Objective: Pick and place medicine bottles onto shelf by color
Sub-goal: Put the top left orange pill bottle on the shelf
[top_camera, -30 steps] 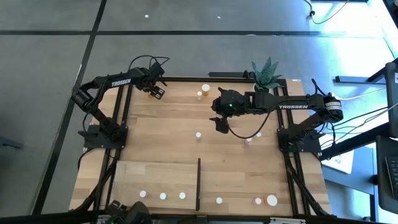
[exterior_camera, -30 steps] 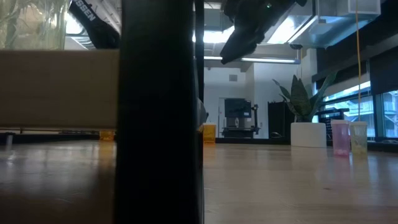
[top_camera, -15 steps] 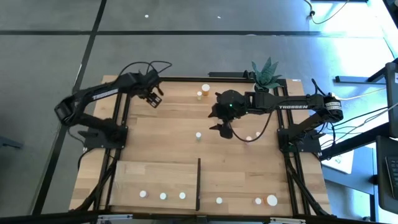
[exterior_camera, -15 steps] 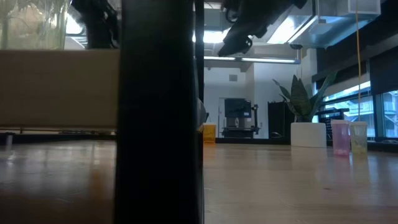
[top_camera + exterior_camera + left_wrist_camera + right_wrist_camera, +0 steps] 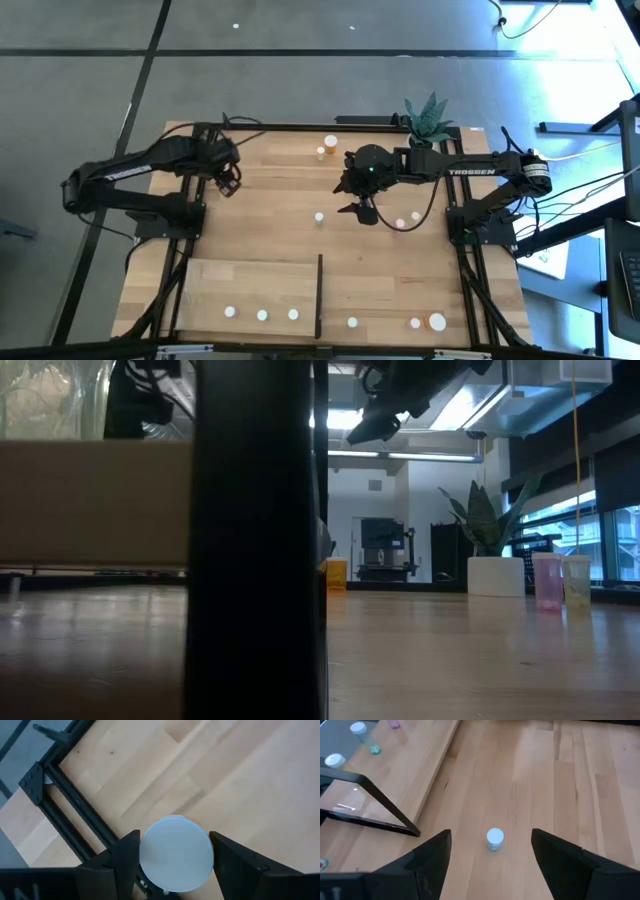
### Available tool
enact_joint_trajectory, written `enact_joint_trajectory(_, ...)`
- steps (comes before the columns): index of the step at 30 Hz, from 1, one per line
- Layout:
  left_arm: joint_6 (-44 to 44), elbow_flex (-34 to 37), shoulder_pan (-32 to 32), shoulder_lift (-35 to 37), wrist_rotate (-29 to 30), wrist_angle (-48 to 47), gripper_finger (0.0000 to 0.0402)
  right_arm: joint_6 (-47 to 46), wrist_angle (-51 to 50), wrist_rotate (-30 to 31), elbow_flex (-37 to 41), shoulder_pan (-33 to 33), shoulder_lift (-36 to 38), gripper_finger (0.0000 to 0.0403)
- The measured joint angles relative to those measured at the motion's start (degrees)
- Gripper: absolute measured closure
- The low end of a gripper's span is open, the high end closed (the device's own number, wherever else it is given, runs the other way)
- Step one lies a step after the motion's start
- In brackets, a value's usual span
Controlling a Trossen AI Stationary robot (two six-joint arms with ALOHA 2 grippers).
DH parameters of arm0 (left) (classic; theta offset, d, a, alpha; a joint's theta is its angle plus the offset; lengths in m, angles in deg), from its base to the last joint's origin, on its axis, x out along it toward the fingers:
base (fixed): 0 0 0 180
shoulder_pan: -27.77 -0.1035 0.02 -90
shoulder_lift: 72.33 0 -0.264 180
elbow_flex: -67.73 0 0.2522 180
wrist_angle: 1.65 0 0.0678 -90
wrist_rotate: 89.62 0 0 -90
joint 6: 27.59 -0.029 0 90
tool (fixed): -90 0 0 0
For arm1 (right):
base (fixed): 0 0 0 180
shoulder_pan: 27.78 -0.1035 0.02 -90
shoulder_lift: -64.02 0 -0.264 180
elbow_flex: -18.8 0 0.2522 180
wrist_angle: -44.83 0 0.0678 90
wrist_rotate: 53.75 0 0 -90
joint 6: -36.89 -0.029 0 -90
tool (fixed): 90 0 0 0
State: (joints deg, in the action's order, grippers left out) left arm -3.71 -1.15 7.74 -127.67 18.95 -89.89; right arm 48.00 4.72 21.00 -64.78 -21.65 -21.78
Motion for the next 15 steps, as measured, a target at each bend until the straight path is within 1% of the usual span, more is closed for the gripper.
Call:
enact_joint_trajectory(3,-0.2,0.0,3.8,1.5,0.0,-1.4,0.0192,0.0,0.0,-0.4,0.0,0.0,0.0,0.0125)
enact_joint_trajectory(7,-0.4,0.0,8.4,2.5,-0.2,-2.9,0.0193,1.3,0.7,-5.2,0.0,0.0,0.0,0.0125)
enact_joint_trajectory(11,-1.8,0.0,12.2,2.7,-2.8,-3.1,0.0193,1.4,3.6,-10.5,0.0,0.0,0.0,0.0125)
enact_joint_trajectory(15,-3.0,0.0,16.2,2.7,-3.8,-3.0,0.0193,1.4,4.9,-11.5,0.0,0.0,0.0,0.0125)
